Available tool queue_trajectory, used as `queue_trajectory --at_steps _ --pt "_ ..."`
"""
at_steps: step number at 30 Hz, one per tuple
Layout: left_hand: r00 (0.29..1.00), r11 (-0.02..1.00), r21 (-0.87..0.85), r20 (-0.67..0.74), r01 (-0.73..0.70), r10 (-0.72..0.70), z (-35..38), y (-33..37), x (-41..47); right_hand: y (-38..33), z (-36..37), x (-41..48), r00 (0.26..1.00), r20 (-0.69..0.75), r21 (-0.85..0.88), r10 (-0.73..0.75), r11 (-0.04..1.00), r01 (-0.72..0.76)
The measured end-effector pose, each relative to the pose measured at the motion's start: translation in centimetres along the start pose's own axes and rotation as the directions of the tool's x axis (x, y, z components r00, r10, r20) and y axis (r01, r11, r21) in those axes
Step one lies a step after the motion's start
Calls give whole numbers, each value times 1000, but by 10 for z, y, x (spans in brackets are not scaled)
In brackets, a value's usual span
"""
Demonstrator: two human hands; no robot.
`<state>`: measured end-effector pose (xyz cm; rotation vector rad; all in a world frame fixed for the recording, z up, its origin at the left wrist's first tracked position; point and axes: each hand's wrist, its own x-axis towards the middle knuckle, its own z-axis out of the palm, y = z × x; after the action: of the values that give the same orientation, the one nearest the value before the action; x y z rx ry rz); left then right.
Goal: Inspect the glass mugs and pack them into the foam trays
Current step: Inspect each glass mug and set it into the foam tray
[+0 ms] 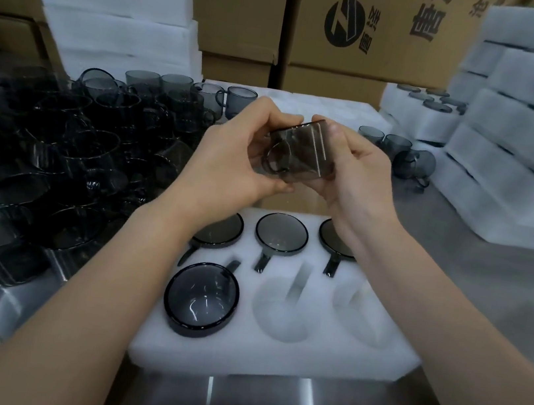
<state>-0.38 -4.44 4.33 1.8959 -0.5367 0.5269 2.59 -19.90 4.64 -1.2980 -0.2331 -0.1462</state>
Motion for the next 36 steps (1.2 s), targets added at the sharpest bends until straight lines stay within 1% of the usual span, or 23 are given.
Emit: queue_trajectory --at_steps 2,3,5,6,7,8,11,13,15,19,22,24,26,27,29,30,31,32,34,36 --pt "1000 999 -32 -23 -9 8 1 -1 -1 -1 1 1 995 45 88 89 992 -92" --pt "1000 999 -36 -29 -7 6 1 -2 -1 -1 2 0 983 108 150 145 976 -160" --pt "999 1000 9 -32 11 -11 1 -2 0 -1 2 0 928 279 222 248 923 -314" --pt "999 998 45 -38 33 -31 0 -3 1 -1 2 0 893 357 215 272 907 -362" --pt "997 995 87 -50 58 -54 0 -2 1 -1 2 -1 870 410 185 275 908 -375" --pt "996 988 133 -60 79 -71 0 -2 1 0 1 -1 866 425 144 265 924 -354" --pt "996 968 236 -35 88 -82 1 0 1 2 3 -3 924 344 18 165 983 -182" --pt "998 968 243 -27 60 -55 1 2 0 4 4 -5 956 282 -83 79 995 -57" --pt "999 974 227 -46 4 6 1 4 0 4 4 -7 970 241 -113 40 993 -13" --pt "997 984 171 -47 -49 58 -1 3 -2 -2 5 -7 981 185 -70 50 997 -37" --pt "996 988 130 -10 -85 88 -1 2 -4 -4 3 -7 985 155 25 73 997 -78" --pt "996 992 85 -2 -90 90 -2 1 -5 -4 3 -5 981 171 101 87 989 -106" --pt "996 995 49 0 -84 84 -1 0 -4 -3 3 -2 952 266 200 152 957 -208" --pt "997 996 31 1 -83 83 0 1 -4 -3 4 -1 919 341 234 199 928 -288" --pt "996 996 6 -1 -89 89 0 1 -3 -3 4 0 825 493 240 277 868 -435" --pt "996 996 6 -5 -88 88 -1 0 -3 -3 3 -1 786 543 232 295 847 -478" --pt "997 997 15 -14 -76 76 -1 0 -2 -3 2 0 773 559 228 299 841 -490" --pt "998 997 47 -23 -61 62 -2 1 -2 -3 0 0 781 550 226 294 849 -478" --pt "998 986 158 -36 -49 55 -1 3 -2 -4 -2 1 844 471 220 258 892 -395" --pt "996 975 212 -49 -61 73 0 5 -3 -4 -1 1 896 393 188 205 936 -297"
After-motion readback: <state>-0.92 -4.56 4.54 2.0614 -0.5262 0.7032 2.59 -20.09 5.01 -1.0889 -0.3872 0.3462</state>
